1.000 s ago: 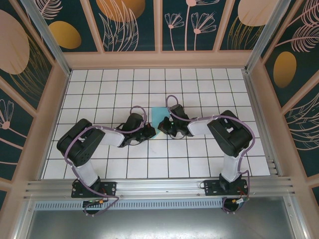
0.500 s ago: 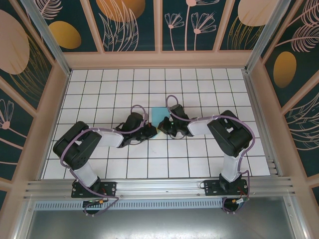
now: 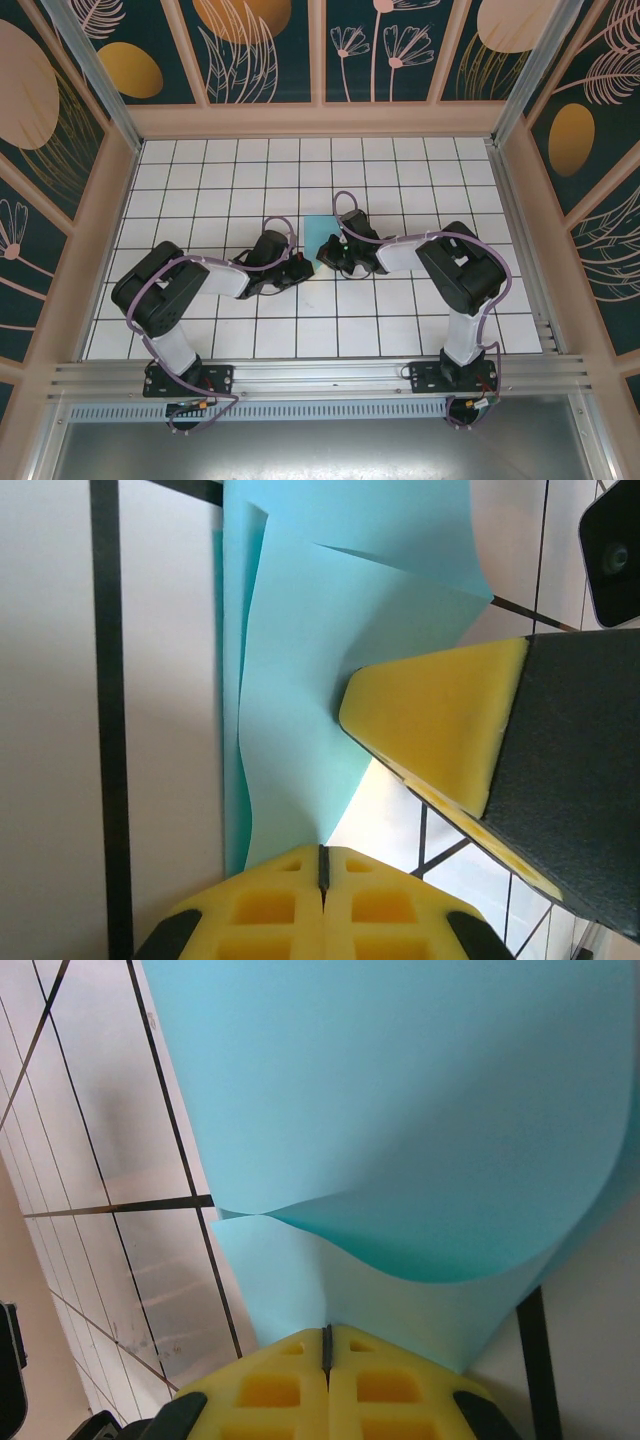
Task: Fold a paper plane with a square sheet of paper (pick it up from the middle)
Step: Third fold the triangle at the center of the table.
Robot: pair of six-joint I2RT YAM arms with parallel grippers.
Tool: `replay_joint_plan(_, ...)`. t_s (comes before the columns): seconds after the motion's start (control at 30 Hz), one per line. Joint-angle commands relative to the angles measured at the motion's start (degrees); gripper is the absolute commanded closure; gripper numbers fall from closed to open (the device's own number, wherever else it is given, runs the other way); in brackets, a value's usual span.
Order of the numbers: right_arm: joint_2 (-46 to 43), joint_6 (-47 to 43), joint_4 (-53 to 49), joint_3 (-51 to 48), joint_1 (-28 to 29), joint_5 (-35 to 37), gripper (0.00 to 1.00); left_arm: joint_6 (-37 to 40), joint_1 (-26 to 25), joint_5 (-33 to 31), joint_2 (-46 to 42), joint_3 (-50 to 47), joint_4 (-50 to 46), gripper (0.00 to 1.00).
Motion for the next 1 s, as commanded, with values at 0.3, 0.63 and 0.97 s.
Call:
replay_joint_plan(0.3, -0.83, -6.87, -8.65, 2.83, 0.00, 0.39, 0.99, -0.60, -0.23, -0.67, -0.59, -2.18, -0.27, 0.96)
replay_joint_plan(0.63, 0.03, -7.26, -8.83, 3.09, 0.08, -0.47, 0.99, 0.63, -0.25, -2.96, -2.66, 0.37, -2.08, 0.96)
replay_joint_plan(0.97, -0.45, -10.06, -8.20, 4.12, 0.03, -1.60, 0.99, 0.48, -0.21, -2.51, 1.59, 0.06, -4.74, 0.99)
